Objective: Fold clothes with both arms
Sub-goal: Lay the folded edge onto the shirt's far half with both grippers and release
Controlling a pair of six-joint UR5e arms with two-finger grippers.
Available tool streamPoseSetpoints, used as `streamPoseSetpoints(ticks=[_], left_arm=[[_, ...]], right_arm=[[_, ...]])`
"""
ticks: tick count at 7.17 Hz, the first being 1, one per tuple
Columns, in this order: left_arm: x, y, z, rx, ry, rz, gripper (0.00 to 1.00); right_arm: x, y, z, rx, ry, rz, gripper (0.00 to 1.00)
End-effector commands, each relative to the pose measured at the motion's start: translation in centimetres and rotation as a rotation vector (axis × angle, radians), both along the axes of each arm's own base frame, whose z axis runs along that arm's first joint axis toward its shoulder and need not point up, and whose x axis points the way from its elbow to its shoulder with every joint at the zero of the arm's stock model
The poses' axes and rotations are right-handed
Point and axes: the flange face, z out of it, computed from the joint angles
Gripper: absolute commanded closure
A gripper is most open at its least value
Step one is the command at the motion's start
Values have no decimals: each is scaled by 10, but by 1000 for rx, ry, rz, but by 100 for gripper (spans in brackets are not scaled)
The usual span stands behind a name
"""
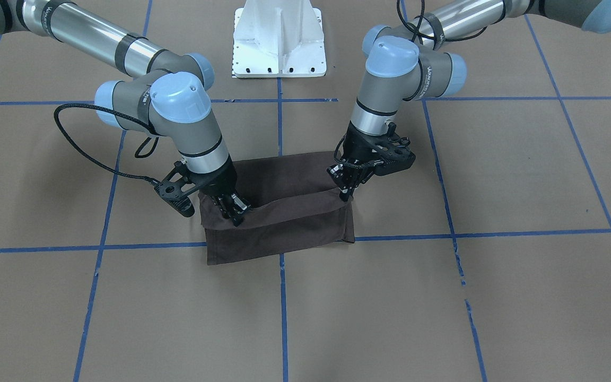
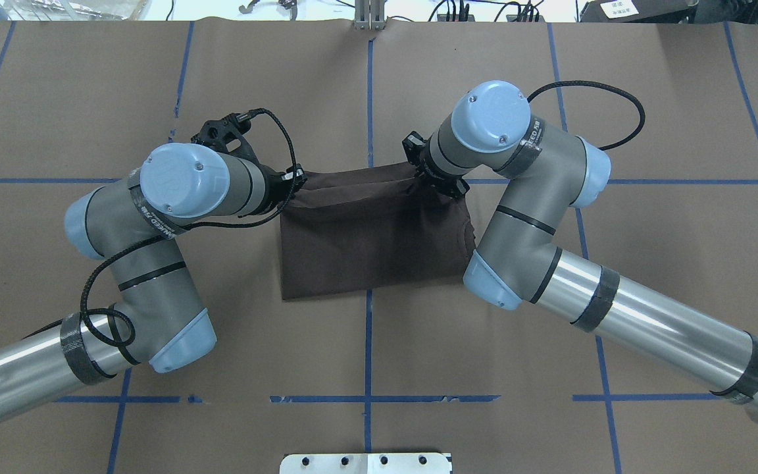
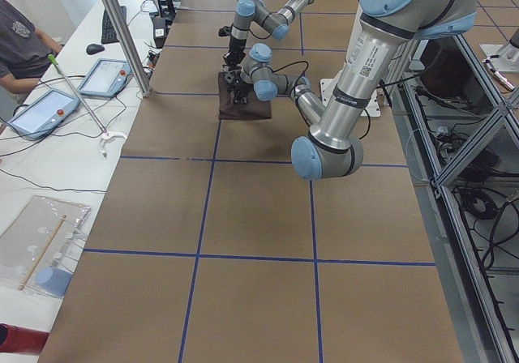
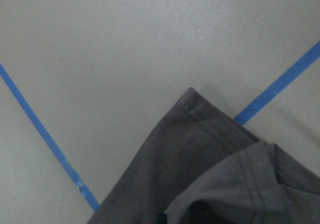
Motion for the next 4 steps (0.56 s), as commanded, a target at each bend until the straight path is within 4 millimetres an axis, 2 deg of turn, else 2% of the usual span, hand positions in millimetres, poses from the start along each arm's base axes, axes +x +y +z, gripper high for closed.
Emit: streamPoseSetpoints(ticks=[1, 2, 3, 4], left_arm=[[-5, -43, 5, 38, -68, -12, 1], [-25, -78, 12, 50, -106, -41, 0], [-23, -87, 23, 47, -129, 2, 0], [-25, -88, 21, 49, -122, 19, 0]], right_arm=[[-13, -46, -15, 15, 43, -7, 0], [1, -66, -7, 21, 52, -65, 0], [9, -68, -16, 27, 26, -95, 0], [13, -64, -28, 44, 9, -101, 0]])
